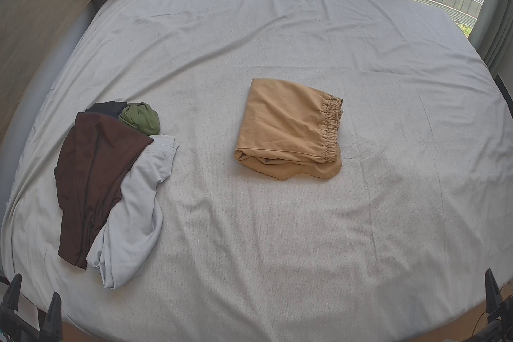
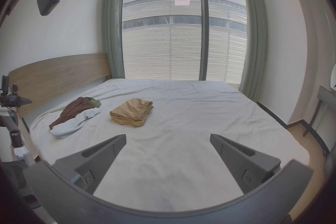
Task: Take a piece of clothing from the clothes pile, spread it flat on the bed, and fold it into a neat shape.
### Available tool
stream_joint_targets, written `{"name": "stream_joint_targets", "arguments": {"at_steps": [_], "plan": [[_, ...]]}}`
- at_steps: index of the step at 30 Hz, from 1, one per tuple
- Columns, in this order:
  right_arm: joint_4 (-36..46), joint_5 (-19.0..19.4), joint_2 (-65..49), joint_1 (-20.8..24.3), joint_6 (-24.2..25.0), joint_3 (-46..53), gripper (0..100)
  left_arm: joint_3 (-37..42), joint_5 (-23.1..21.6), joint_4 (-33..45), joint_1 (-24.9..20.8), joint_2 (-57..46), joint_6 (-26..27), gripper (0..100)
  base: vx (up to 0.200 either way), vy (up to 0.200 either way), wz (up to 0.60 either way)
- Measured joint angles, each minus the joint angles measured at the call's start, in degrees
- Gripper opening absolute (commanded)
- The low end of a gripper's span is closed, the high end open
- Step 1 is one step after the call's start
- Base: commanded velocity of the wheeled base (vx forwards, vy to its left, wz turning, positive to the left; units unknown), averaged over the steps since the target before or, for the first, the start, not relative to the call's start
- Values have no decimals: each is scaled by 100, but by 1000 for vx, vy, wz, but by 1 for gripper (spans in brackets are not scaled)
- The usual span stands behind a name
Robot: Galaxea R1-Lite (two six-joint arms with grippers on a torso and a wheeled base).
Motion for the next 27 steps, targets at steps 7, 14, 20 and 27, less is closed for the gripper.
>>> {"name": "stream_joint_targets", "arguments": {"at_steps": [7,14,20,27], "plan": [[297,-380,-2,-9,247,0,100,0,-30,21,7,-15,-7,100,0,0,0],[395,-177,0,9,150,5,100,0,-121,32,7,-15,130,100,0,0,0],[393,-90,2,2,132,2,100,0,-148,32,7,-15,117,100,0,0,0],[390,-90,5,9,143,0,100,0,-145,32,7,-13,110,100,0,0,0]]}}
